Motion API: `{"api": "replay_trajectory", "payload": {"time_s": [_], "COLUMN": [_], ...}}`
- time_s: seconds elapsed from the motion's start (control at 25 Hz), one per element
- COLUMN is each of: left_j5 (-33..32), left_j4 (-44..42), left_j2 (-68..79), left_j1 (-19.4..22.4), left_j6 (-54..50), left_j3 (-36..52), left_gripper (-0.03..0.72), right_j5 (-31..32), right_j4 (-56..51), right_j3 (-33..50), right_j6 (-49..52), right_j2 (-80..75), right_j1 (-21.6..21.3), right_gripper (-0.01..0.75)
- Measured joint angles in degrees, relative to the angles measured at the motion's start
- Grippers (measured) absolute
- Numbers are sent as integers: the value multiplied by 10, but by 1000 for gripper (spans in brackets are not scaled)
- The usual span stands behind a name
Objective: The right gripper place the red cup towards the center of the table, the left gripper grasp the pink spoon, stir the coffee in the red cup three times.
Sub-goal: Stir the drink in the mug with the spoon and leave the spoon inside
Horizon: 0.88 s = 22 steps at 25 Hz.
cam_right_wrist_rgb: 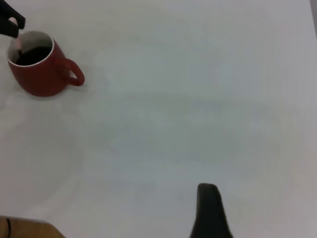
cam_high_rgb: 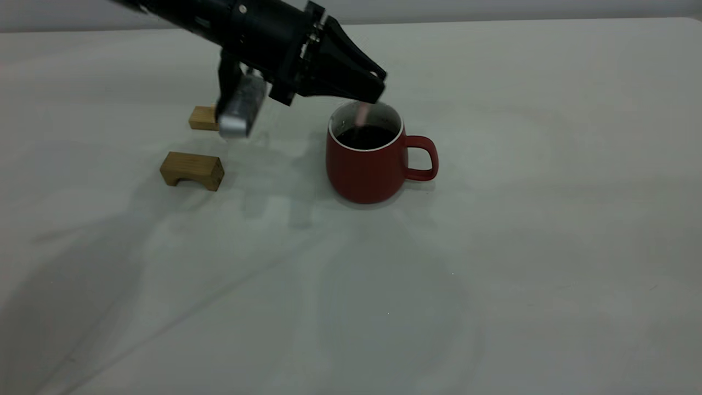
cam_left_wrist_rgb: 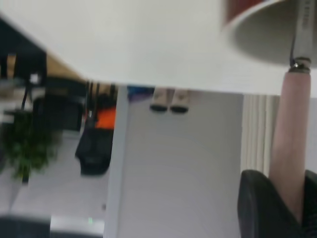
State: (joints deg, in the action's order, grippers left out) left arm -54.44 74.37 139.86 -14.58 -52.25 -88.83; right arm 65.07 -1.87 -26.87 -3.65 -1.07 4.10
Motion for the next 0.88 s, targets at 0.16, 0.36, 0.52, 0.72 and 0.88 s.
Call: {"api": "replay_trajectory", "payload": {"time_s": [0.16,0.36,0.52,0.72,0.88], "left_j5": [28,14,-13,-26,-21], "left_j4": [8,56,45,0,-29], "left_j2": [-1,10,14,12,2], "left_j1": [0,-11,-18,-19,-19], "left_j6": [49,128,132,105,98], "left_j3": [-5,-6,-6,-7,-7], "left_gripper": [175,175,175,197,300], "right_j5": [0,0,0,0,0], "right_j4": [0,0,0,0,0], "right_j3": [0,0,0,0,0], "right_j6": [0,0,0,0,0], "right_j2": [0,0,0,0,0], "right_j1": [0,0,0,0,0], "right_gripper": [583,583,583,583,583]}}
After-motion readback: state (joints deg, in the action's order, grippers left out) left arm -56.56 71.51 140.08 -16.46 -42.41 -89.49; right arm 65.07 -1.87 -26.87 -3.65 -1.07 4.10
